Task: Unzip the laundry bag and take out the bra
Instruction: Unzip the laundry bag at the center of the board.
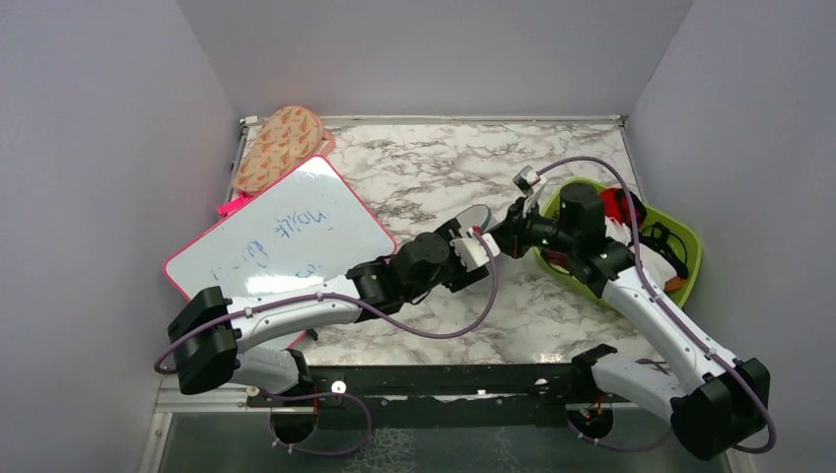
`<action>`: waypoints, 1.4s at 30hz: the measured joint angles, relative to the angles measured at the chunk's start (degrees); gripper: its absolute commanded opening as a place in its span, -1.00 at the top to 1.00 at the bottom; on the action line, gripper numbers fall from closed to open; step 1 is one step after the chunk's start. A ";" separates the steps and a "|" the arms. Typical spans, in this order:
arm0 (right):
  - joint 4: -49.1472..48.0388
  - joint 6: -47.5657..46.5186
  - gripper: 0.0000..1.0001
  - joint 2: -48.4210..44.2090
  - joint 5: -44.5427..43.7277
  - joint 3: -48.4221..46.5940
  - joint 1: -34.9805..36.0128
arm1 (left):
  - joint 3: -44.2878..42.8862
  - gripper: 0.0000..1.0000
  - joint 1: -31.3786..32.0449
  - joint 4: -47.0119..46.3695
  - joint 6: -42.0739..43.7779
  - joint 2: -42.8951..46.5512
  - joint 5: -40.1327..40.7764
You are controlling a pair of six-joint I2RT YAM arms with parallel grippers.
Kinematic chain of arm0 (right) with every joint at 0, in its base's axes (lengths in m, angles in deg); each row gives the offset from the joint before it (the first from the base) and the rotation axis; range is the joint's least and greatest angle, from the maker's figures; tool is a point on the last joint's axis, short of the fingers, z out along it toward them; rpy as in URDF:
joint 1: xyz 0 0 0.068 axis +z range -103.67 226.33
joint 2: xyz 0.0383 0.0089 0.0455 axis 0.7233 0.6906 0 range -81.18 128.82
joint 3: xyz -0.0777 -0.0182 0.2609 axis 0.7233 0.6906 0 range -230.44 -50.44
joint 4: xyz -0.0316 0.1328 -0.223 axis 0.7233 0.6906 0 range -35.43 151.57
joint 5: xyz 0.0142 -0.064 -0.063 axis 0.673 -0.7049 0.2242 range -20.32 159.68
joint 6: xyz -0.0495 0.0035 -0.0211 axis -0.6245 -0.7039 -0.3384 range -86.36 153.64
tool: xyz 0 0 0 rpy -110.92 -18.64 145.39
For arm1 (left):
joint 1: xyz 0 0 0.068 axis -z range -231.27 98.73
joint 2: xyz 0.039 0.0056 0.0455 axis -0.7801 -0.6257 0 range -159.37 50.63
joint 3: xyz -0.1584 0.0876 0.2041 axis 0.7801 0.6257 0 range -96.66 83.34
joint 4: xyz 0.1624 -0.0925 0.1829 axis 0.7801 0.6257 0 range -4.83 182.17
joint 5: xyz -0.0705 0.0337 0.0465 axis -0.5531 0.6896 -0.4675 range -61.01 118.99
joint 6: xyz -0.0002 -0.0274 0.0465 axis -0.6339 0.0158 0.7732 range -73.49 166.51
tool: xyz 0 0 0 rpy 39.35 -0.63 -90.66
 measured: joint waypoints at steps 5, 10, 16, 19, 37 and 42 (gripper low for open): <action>-0.04 0.00 0.98 -0.44 0.13 0.22 3.45 | -0.24 -0.02 -1.07 0.70 -3.50 -0.11 -2.69; -0.48 0.02 0.98 -0.44 -0.07 0.44 4.90 | -2.67 0.29 -3.67 2.54 -6.01 -1.40 -4.09; -0.68 0.02 0.98 -0.42 -0.96 0.46 4.92 | -2.75 0.45 -4.20 3.63 -6.91 -1.42 -5.29; -0.66 0.00 0.98 -0.44 -1.20 0.46 4.92 | -2.75 0.75 -4.20 3.74 -6.84 -1.42 -5.44; 2.95 1.75 0.98 -0.61 -12.24 -0.79 4.02 | -2.73 1.00 -4.22 3.89 -2.40 -1.40 -5.99; 3.50 2.86 0.98 0.61 -12.74 -0.79 -0.92 | -2.29 1.00 -4.22 3.58 -1.16 -0.94 -5.97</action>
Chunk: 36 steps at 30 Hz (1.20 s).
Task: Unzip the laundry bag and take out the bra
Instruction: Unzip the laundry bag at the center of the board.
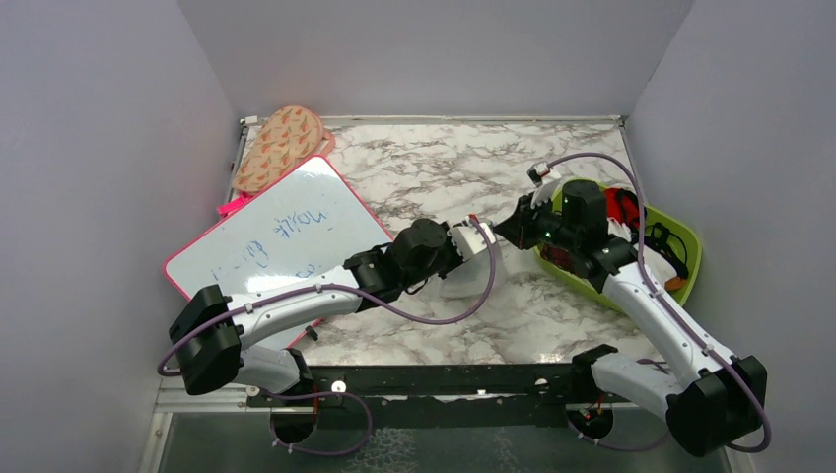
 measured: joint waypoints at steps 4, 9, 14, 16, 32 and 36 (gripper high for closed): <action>0.00 0.92 0.98 0.81 1.36 0.00 -2.78 | 0.11 1.00 0.00 -0.31 0.24 0.07 0.00; -0.61 -0.57 0.98 0.74 6.14 0.02 -3.13 | 0.00 0.76 0.04 0.50 0.17 -0.24 0.00; -0.76 -2.34 0.98 -0.28 8.87 0.15 -2.05 | -0.79 0.34 0.04 2.54 -0.17 -1.77 -0.55; -0.81 -2.82 0.98 -0.61 9.70 0.28 -0.74 | -0.79 0.24 0.04 3.19 -0.31 -1.81 -1.29; -0.83 -4.44 0.98 -0.66 10.01 0.35 5.18 | -0.66 0.11 -0.22 1.97 -4.24 0.28 -3.52; -0.83 -4.46 0.98 -0.63 10.01 0.57 5.27 | -0.66 -0.15 -0.39 1.97 -4.59 0.50 -4.44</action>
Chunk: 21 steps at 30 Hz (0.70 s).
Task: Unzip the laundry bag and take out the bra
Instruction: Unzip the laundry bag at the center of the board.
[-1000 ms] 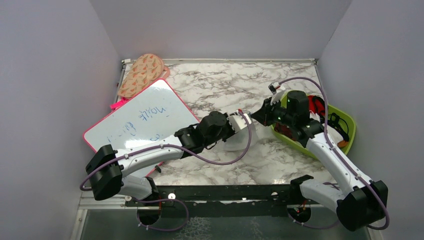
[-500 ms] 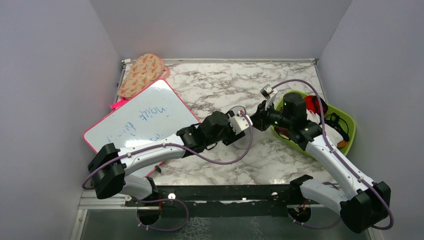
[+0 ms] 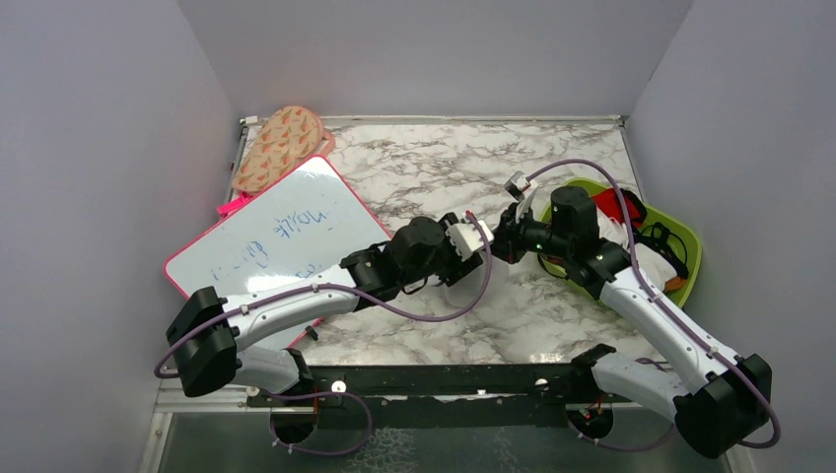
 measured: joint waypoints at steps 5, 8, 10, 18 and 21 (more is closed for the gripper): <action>-0.02 -0.20 0.98 0.00 0.00 0.07 0.04 | 1.29 -0.19 -0.04 -0.70 0.02 3.87 -0.44; -0.02 -0.35 0.98 0.04 0.00 0.04 0.15 | 1.51 -0.16 -0.04 -1.77 0.02 6.19 -0.28; -0.02 -0.37 0.98 0.07 0.00 0.07 0.31 | 1.49 -0.11 -0.04 -2.47 0.00 6.54 -0.20; -0.02 -0.39 0.98 0.09 0.00 0.04 0.42 | 1.29 0.30 -0.07 -1.57 -0.70 3.15 -0.20; 0.00 -0.42 0.98 0.09 -0.02 0.04 0.42 | 1.18 0.39 -0.04 -1.18 -1.09 2.10 -0.20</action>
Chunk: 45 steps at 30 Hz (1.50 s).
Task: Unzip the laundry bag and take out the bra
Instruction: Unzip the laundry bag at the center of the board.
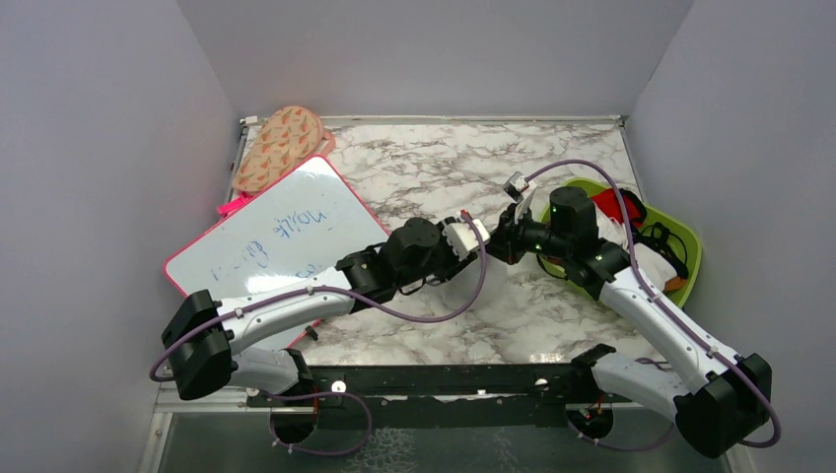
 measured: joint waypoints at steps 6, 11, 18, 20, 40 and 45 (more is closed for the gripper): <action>-0.02 -0.04 0.98 0.00 -0.07 0.00 0.31 | -0.11 0.73 0.00 0.20 -0.22 -0.50 -0.02; 0.13 -0.07 0.98 0.42 -0.76 0.00 0.31 | -1.90 0.99 0.00 1.64 0.13 -2.93 0.24; 0.00 1.70 0.98 -0.50 -4.50 0.11 0.63 | -1.14 1.00 -0.04 0.87 2.10 -1.46 2.99; 0.00 2.36 0.98 -0.57 -5.57 0.09 0.57 | -0.33 1.00 -0.04 0.39 2.69 -0.26 3.43; -0.81 6.05 0.98 2.40 4.28 1.05 -14.93 | 2.05 1.00 0.98 -1.92 5.03 1.25 6.25; -1.14 5.07 0.98 0.63 4.66 2.03 -14.36 | 1.88 0.36 0.98 -0.59 5.29 0.13 7.04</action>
